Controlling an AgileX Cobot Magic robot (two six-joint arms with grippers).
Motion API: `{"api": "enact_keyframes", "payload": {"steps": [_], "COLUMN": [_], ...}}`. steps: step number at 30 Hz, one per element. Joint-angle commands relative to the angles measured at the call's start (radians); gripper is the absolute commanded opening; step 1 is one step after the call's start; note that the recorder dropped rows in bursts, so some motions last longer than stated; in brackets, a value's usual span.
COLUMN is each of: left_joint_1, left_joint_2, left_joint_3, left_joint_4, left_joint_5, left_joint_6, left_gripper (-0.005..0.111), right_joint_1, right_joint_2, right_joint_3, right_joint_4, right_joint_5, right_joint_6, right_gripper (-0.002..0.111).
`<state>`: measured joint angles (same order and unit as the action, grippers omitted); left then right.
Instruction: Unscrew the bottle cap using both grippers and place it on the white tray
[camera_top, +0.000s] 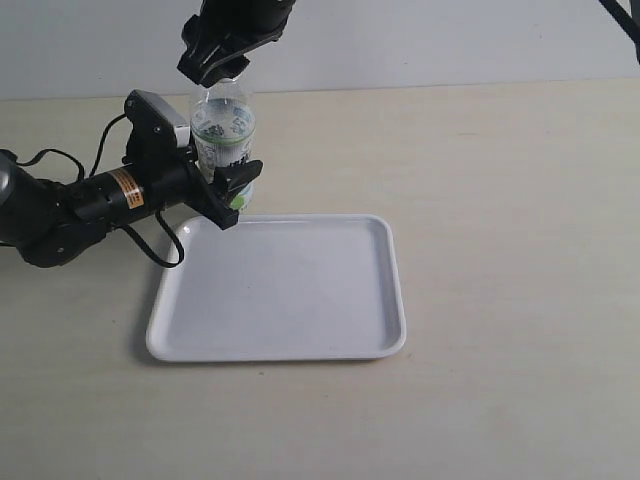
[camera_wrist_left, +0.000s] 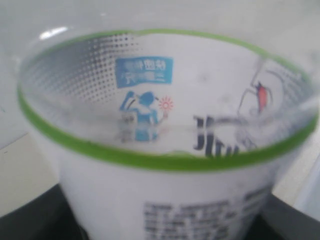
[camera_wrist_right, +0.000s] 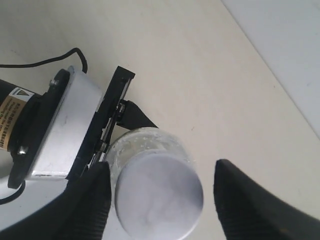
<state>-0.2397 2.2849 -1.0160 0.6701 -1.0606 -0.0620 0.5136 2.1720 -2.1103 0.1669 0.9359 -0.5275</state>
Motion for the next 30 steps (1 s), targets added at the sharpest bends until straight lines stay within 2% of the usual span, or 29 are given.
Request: {"api": "enact_keyframes", "payload": {"steps": [1,16,23,25,30], "left_joint_1": [-0.001,-0.001,-0.001,-0.001,-0.001], "left_joint_2": [-0.007,-0.007,-0.007,-0.007,-0.007], "left_joint_3": [0.0,0.0,0.0,0.0,0.0], "left_joint_4": [0.008,0.0,0.0,0.0,0.0], "left_joint_5": [0.005,0.004,0.004,0.004,0.004], "left_joint_6": [0.001,0.028,0.028,0.028,0.028], "left_gripper": [0.0,0.0,0.0,0.0,0.0], "right_joint_1": [-0.001,-0.001,-0.005,-0.005,-0.005], "right_joint_2": [-0.007,-0.023,-0.023,-0.019,-0.012], "right_joint_3": [-0.001,-0.001,-0.001,-0.001,-0.001], "right_joint_4": [0.002,0.032,-0.029,-0.029,-0.031], "right_joint_5": [-0.002,0.015,0.018,0.018,0.03], "right_joint_6": [0.008,0.026,0.07,0.07,0.072], "right_gripper": [0.057,0.057,0.055,0.05,0.021]}}
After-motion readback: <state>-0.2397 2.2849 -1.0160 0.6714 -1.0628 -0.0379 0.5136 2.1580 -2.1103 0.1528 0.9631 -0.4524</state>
